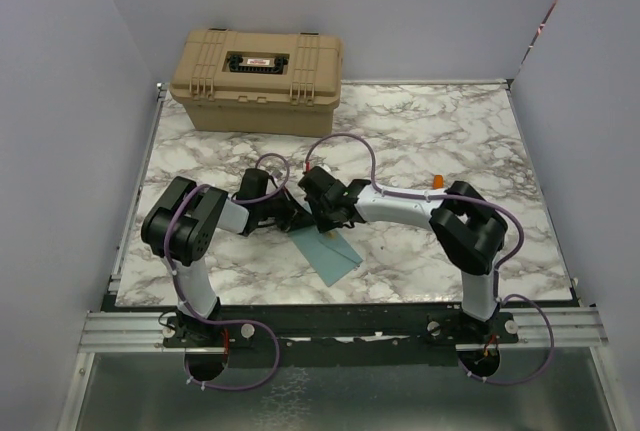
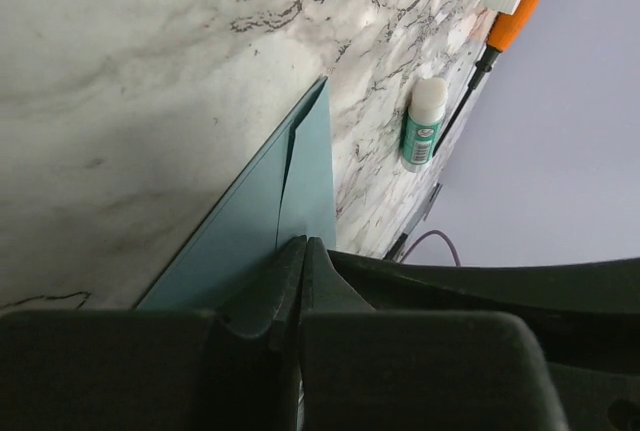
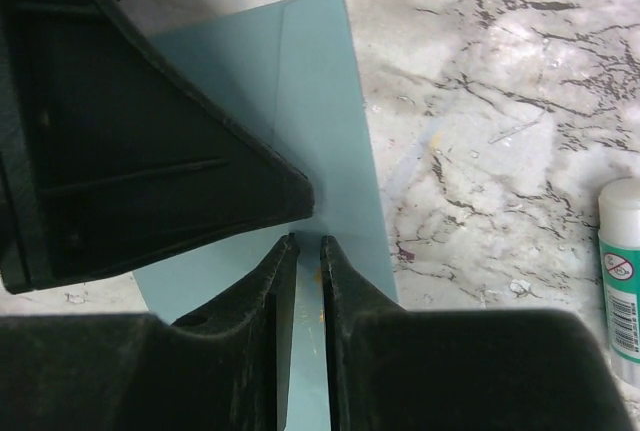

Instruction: Place the letter into the envelope and seal it

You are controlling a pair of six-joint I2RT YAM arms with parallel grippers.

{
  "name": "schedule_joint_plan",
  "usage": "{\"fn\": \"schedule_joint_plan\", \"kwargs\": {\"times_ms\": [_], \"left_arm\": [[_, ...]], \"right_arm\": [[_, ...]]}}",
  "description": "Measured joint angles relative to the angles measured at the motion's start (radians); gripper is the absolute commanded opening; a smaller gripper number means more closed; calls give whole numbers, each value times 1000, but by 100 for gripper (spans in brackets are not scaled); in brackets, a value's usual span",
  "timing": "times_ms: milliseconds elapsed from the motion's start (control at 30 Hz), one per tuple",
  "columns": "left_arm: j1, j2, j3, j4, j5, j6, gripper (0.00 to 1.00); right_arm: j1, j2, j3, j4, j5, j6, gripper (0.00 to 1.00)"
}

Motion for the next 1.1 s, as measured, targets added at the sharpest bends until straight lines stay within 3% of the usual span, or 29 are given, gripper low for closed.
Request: {"fn": "schedule_joint_plan", "kwargs": {"times_ms": [233,600,1100], "left_arm": [[4,5,-10,26,2,-35,0],[5,6,-12,29,-2,-61,0],[6,14,-12,37,6,-69,0]], "right_arm": [[36,17,25,-16,3,-27,21],[47,13,11,-16,14,-56,11],[77,-30,-47,-20,15,-61,17]]}}
